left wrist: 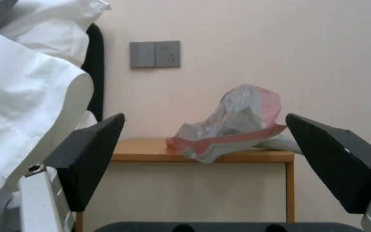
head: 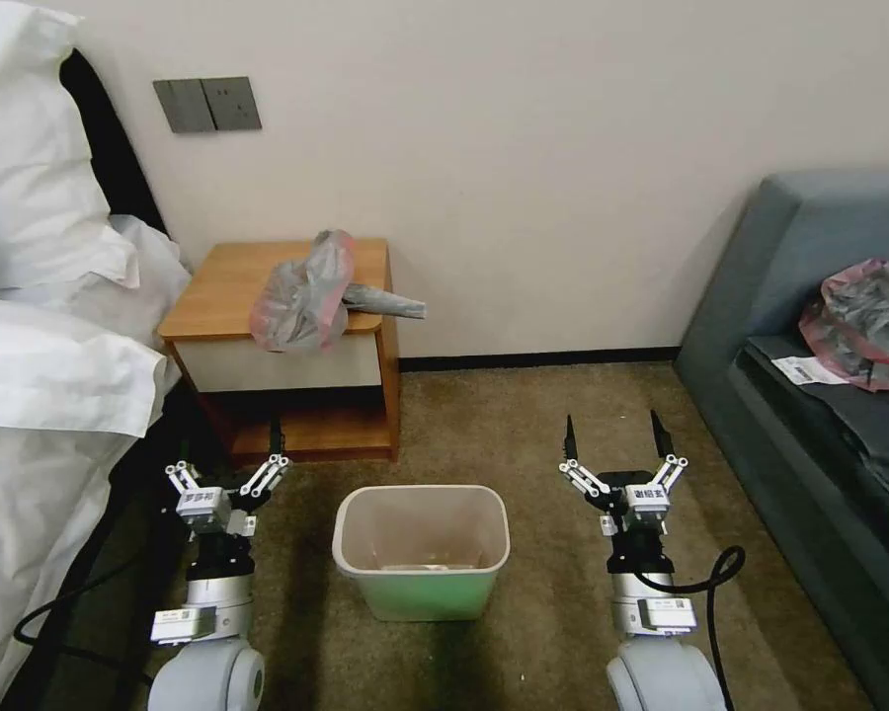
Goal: Pick up the garbage bag from the table and place it over the trash can.
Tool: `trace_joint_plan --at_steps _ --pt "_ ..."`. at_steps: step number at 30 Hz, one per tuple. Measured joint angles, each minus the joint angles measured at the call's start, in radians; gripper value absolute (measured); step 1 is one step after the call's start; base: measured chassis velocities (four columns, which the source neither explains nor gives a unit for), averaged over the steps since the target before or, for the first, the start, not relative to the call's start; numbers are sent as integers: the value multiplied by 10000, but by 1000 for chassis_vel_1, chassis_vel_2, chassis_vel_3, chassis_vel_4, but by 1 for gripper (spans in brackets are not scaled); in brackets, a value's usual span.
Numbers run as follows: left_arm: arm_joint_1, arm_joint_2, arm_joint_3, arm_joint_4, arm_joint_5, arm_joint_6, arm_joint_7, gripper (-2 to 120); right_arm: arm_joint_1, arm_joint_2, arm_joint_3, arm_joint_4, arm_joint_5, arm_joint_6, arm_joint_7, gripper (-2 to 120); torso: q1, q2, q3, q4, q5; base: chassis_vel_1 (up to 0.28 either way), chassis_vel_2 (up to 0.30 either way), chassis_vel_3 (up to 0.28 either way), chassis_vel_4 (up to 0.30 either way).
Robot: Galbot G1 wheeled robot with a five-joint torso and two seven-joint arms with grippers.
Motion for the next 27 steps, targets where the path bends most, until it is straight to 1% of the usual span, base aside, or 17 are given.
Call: trace_joint_plan --at_steps 27 --pt "0 0 0 0 0 0 0 95 0 0 0 0 0 0 0 100 0 0 0 0 0 0 0 0 0"
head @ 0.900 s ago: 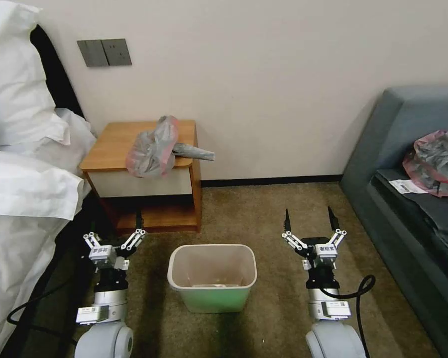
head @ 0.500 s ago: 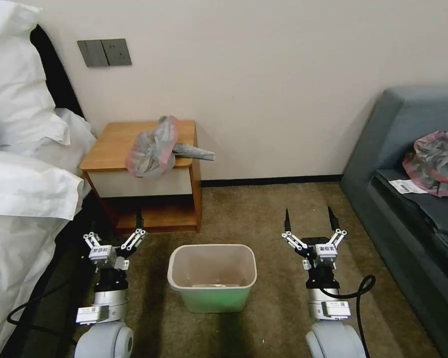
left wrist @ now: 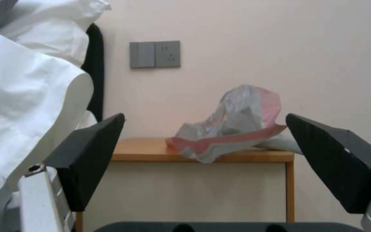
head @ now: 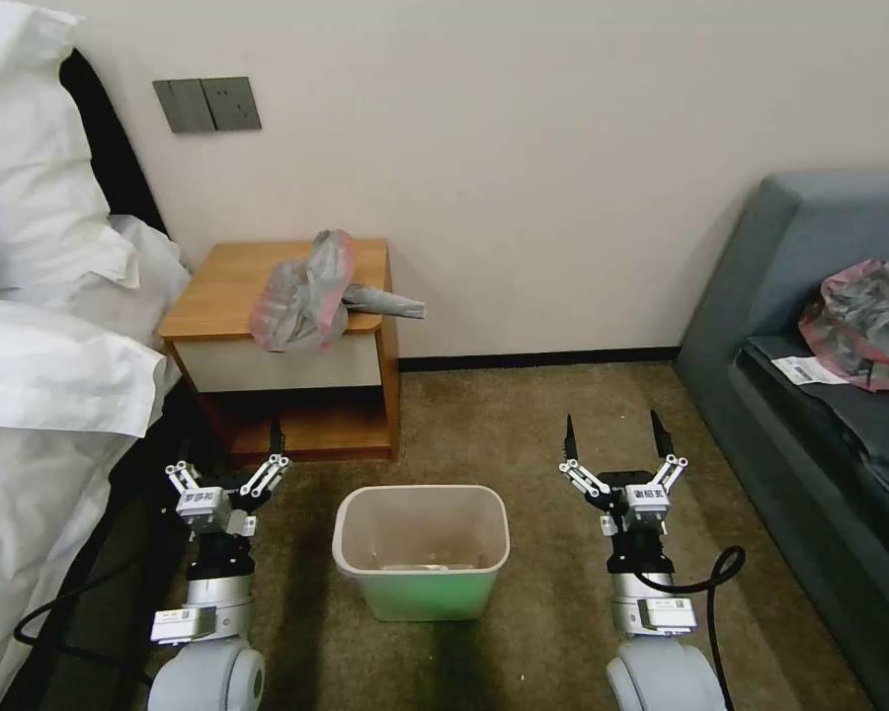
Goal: Pick up the garbage bag from the table and place it over the trash can.
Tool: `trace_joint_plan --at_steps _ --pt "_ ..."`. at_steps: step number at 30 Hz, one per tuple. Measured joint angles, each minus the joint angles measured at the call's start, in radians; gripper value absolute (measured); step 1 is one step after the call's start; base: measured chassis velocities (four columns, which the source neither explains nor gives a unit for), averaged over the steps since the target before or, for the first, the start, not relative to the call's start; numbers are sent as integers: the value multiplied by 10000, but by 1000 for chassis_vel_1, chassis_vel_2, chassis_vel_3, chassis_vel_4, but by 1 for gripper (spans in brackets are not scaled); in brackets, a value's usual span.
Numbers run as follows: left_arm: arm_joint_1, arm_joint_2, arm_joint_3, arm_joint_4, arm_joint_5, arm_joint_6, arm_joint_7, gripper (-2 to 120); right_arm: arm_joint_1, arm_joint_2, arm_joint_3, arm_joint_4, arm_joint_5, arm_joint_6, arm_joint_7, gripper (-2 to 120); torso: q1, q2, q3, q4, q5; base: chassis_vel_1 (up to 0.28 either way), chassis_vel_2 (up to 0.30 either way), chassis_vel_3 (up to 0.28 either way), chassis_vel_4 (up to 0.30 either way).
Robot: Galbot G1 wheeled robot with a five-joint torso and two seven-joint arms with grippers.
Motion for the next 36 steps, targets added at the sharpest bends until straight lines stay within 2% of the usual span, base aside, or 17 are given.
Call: trace_joint_plan --at_steps 29,31,34,35,36 --pt "8 14 0 -8 -10 17 0 95 -18 -1 25 8 48 -32 -27 100 0 0 0 1 0 0 0 0 0" --pt "34 55 -1 -35 -47 103 0 95 -56 4 96 34 134 -109 -151 100 0 0 0 1 0 0 0 0 0" --pt "292 497 -64 -273 -471 999 35 99 -533 38 857 294 984 -863 -1182 100 0 0 0 0 0 0 0 0 0" --pt "292 497 -64 -273 -471 999 35 99 -533 38 857 294 984 -863 -1182 100 0 0 0 0 0 0 0 0 0" --pt "393 670 -95 -372 -640 1349 57 100 -715 52 1159 400 1318 -1159 -1584 100 0 0 0 0 0 0 0 0 0"
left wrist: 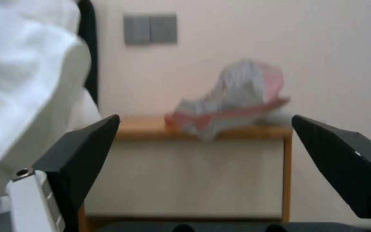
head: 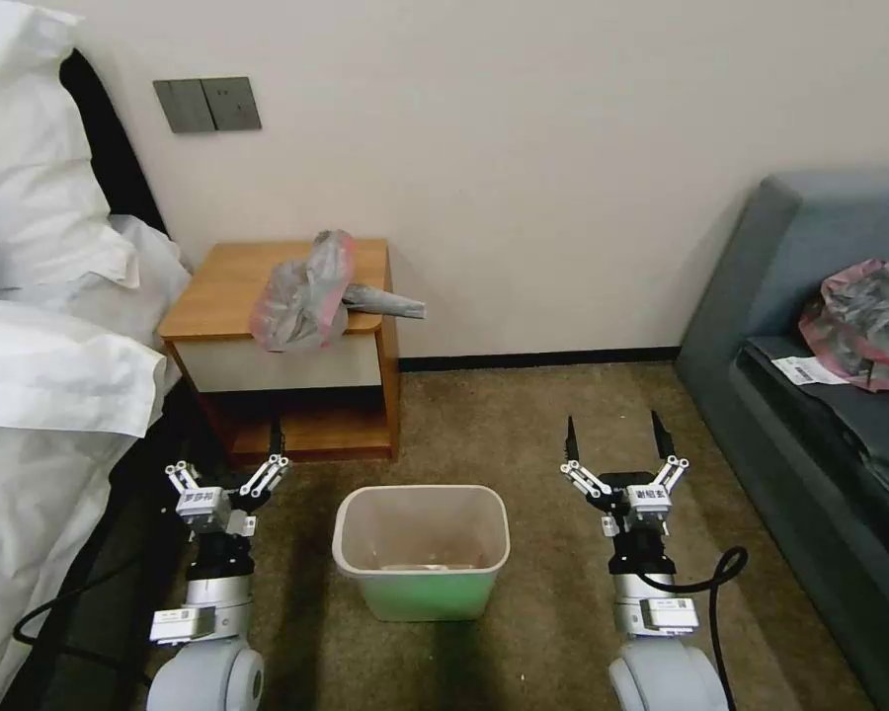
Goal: Pick up the garbage bag from the table and place it over the trash can.
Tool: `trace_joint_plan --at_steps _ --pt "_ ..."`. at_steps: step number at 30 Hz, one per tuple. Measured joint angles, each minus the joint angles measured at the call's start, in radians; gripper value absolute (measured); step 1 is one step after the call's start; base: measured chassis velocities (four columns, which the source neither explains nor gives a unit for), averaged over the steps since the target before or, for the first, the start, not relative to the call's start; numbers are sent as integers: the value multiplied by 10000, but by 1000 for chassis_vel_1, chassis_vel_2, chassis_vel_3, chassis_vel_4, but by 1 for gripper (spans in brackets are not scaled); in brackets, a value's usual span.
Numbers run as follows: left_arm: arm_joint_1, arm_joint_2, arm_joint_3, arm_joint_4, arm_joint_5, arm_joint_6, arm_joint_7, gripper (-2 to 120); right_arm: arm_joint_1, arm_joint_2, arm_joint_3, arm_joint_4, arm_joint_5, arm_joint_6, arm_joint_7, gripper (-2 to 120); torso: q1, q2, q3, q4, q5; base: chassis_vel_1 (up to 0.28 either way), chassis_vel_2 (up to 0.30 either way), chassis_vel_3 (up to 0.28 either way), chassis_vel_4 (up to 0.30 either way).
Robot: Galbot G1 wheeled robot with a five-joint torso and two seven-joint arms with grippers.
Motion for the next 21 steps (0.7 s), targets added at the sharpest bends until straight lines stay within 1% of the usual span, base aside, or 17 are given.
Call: trace_joint_plan --at_steps 1,2,3,4,6,7,8,9,10,12,14,17,18,21 --pt "127 212 -32 -116 -202 443 30 100 -221 17 342 118 389 -349 -475 100 0 -1 0 -1 0 0 0 0 0" --pt "227 394 -55 -213 -371 806 52 100 -333 27 526 175 557 -486 -722 100 0 0 0 -3 -2 0 0 0 0" --pt "345 609 -87 -333 -581 1252 82 100 -428 42 568 269 525 -319 -1030 100 0 0 0 -3 0 0 0 0 0" --pt "345 609 -87 -333 -581 1252 82 100 -428 42 568 269 525 -319 -1030 100 0 0 0 -3 0 0 0 0 0" --pt "549 949 -139 -519 -909 1938 128 100 -421 44 507 336 511 -60 -1140 100 0 0 0 1 0 0 0 0 0" --pt "616 1057 -154 -570 -1014 2162 144 100 -352 38 432 343 513 25 -1134 100 0 0 0 1 1 0 0 0 0" --pt "616 1057 -154 -570 -1014 2162 144 100 -352 38 432 343 513 25 -1134 100 0 0 0 1 1 0 0 0 0" --pt "625 1088 -143 -583 -1236 2164 239 100 -282 10 397 343 534 94 -1130 100 0 0 -1 2 1 0 0 0 0" --pt "621 1090 -80 -575 -1536 2009 434 100 -189 -31 344 343 594 190 -1129 100 0 0 0 0 -2 0 0 0 0" --pt "636 1087 -70 -499 -1694 1784 576 100 -21 -118 262 337 725 291 -1129 100 0 0 0 -1 0 0 0 0 0" --pt "662 1084 -71 -491 -1705 1769 578 100 95 -179 177 331 744 317 -1122 100 0 0 0 -1 -1 0 0 0 0" --pt "700 1020 -69 -492 -1667 1763 422 100 816 -519 -366 208 449 638 -1023 100 0 0 0 -1 1 0 0 0 0" --pt "700 1020 -69 -492 -1667 1763 422 100 816 -519 -366 208 449 638 -1023 100 0 0 0 -1 1 0 0 0 0" --pt "678 851 -42 -524 -1370 1732 351 100 2019 -1076 -1215 -143 -317 616 -1017 100 0 0 0 0 1 0 0 0 0"
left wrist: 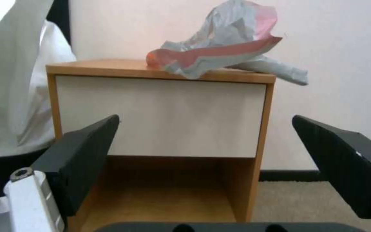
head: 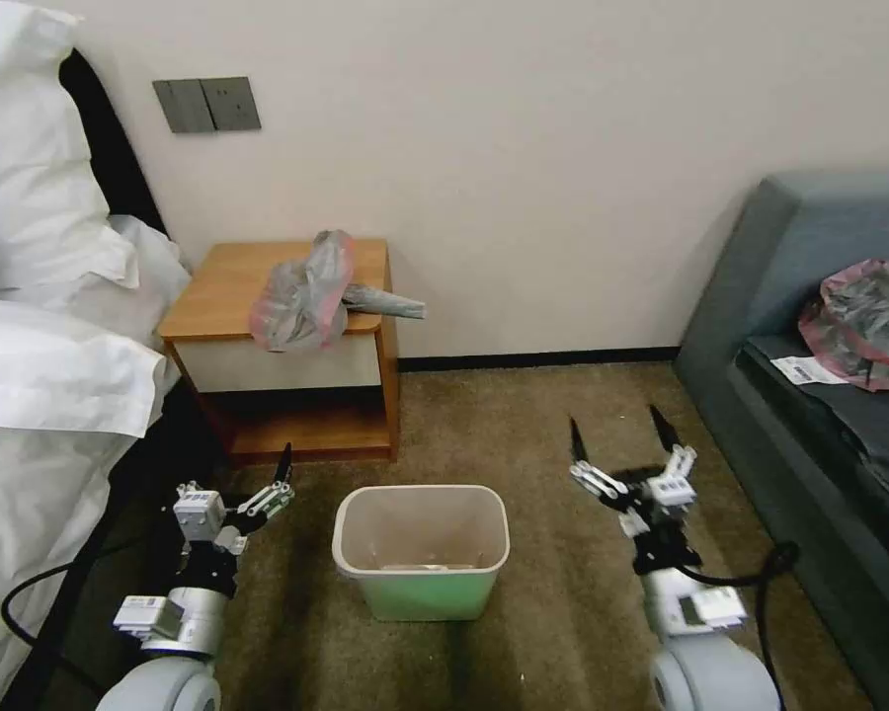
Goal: Pick up the garbage bag from the table and place it over the trash can.
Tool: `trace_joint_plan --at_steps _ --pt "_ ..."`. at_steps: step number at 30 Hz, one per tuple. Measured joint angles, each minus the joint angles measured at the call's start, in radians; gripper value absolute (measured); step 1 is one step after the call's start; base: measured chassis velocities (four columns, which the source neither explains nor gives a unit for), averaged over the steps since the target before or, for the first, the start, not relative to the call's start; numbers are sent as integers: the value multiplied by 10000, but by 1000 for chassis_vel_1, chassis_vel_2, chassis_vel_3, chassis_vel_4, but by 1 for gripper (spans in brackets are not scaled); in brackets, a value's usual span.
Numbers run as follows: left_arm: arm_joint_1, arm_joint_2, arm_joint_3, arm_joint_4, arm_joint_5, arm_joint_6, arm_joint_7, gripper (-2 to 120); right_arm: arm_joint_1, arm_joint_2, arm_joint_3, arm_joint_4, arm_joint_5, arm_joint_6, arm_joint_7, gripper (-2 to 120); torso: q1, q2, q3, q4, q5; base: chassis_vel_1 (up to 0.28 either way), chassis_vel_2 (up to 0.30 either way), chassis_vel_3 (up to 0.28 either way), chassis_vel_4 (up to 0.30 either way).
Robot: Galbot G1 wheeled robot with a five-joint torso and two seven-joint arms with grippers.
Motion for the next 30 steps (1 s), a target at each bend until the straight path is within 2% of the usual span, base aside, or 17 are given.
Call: trace_joint_plan --at_steps 1,4,5,8,9,12,15,17,21,23,24,30 --pt "0 0 0 0 0 0 0 100 0 0 0 0 0 0 0 100 0 0 0 0 0 0 0 0 0" --pt "31 -173 39 -58 327 -33 -10 100 1471 -746 -1183 -905 -929 -471 352 100 0 0 1 2 0 0 0 0 0" --pt "31 -173 39 -58 327 -33 -10 100 1471 -746 -1183 -905 -929 -471 352 100 0 0 1 2 0 0 0 0 0" --pt "-89 -323 22 57 424 33 -12 100 3113 -1257 -2252 -2283 -1701 -667 945 100 -1 0 1 3 3 0 0 0 0" --pt "-89 -323 22 57 424 33 -12 100 3113 -1257 -2252 -2283 -1701 -667 945 100 -1 0 1 3 3 0 0 0 0" --pt "-294 -394 32 467 543 44 -90 100 4702 -1379 -3133 -3863 -3433 -932 1449 100 0 -1 2 1 1 0 0 0 0" --pt "-323 -497 66 607 505 48 -96 100 5490 -1385 -3576 -4490 -4201 -1163 1428 100 -1 -1 2 0 0 0 0 0 0" --pt "-377 -595 85 697 452 68 -160 100 5899 -1322 -3772 -4795 -4514 -1317 1373 100 0 -1 2 -1 -1 0 0 0 0" --pt "-481 -807 141 940 476 89 -252 100 7411 -678 -4654 -6218 -5321 -1744 1327 100 0 -1 2 2 -2 0 0 0 0" --pt "-480 -826 148 942 485 93 -251 100 7639 -566 -4820 -6471 -5408 -1795 1332 100 0 0 2 3 -4 0 0 0 0" --pt "-477 -876 152 944 497 107 -244 100 8047 -278 -5052 -7045 -5716 -1813 1316 100 0 -1 2 2 -1 0 0 0 0" --pt "-482 -1098 198 990 522 114 -223 100 8879 540 -5286 -8840 -6792 -1601 1452 100 0 -1 2 2 -2 0 0 0 0"
